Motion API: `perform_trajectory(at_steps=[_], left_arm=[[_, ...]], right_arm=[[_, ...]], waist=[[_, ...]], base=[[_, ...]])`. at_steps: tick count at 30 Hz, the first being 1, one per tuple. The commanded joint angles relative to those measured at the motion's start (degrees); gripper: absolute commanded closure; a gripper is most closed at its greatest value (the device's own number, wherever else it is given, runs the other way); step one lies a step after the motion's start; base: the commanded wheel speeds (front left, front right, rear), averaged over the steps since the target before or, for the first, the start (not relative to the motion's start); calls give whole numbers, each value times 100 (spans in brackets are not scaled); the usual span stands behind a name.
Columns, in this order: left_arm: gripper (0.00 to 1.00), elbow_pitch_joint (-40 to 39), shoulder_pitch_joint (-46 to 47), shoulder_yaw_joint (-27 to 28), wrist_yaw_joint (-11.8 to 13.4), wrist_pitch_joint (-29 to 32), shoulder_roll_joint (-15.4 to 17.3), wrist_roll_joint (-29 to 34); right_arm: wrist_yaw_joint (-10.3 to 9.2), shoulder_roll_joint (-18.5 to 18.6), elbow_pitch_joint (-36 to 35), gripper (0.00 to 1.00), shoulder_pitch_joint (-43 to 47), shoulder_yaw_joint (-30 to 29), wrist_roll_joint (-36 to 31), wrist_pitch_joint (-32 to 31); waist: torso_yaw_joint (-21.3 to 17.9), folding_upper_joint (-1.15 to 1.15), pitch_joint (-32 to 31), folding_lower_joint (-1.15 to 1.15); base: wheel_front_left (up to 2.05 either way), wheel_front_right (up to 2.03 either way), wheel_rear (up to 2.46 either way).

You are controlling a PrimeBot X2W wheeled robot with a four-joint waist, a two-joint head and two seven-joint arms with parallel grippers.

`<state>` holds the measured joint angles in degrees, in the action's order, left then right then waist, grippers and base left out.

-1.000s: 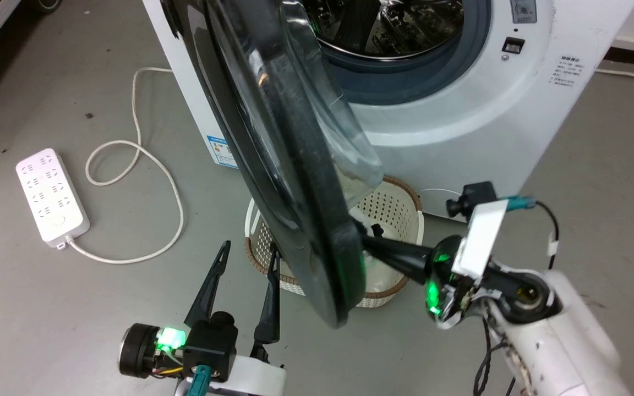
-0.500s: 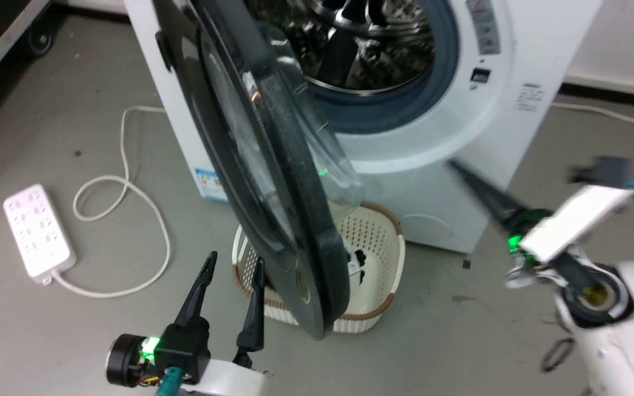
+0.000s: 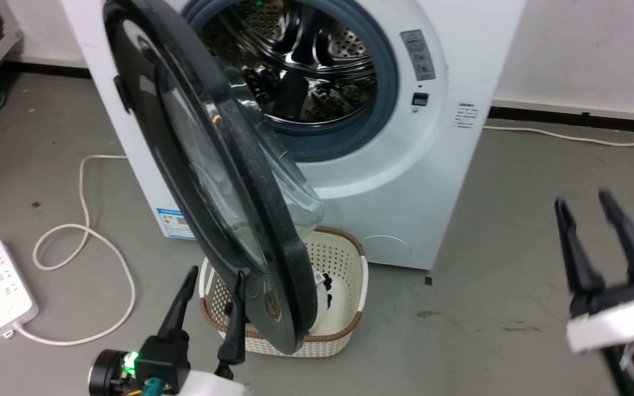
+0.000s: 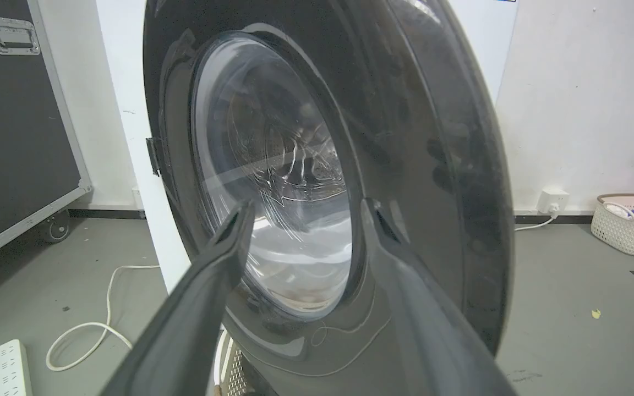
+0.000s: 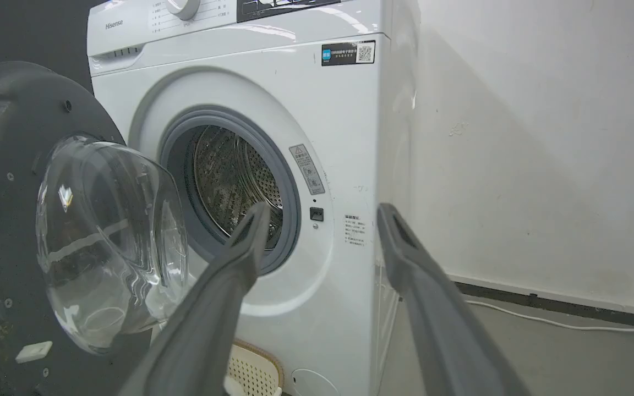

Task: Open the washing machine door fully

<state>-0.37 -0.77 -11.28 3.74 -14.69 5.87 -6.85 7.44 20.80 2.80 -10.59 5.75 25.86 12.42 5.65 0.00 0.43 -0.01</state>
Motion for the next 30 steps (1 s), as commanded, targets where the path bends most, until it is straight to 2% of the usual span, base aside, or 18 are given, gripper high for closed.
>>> perform_trajectory(at_steps=[1, 7, 13, 25, 27, 30], left_arm=[[0, 51, -97, 6, -60, -30, -16, 89], [0, 105, -177, 107, -96, -30, -63, 106], [0, 239, -265, 239, -21, -30, -121, 127], [0, 499, -308, 420, 49, -30, -160, 252], [100, 490, -295, 427, 51, -30, -171, 269], [100, 449, -275, 430, 4, -30, -188, 249]], right_arm=[[5, -310, -157, 0, 355, -158, -243, 82], [5, -1068, -613, 0, 1289, -420, -1165, 180], [5, -1533, -560, 0, 1836, -640, -1625, 178], [5, -1758, -505, 0, 2026, -697, -1991, 218], [5, -1768, -511, 0, 2002, -688, -1999, 221], [5, -1778, -521, 0, 1975, -690, -1985, 226]], waist=[[-54, 0, -20, 1], [-150, 0, -72, 1], [-181, 0, -83, 1], [-237, 0, -127, 1], [-244, 0, -129, 1], [-245, 0, -127, 1]], base=[[0, 0, 0], [0, 0, 0], [0, 0, 0], [0, 0, 0], [0, 0, 0], [0, 0, 0]])
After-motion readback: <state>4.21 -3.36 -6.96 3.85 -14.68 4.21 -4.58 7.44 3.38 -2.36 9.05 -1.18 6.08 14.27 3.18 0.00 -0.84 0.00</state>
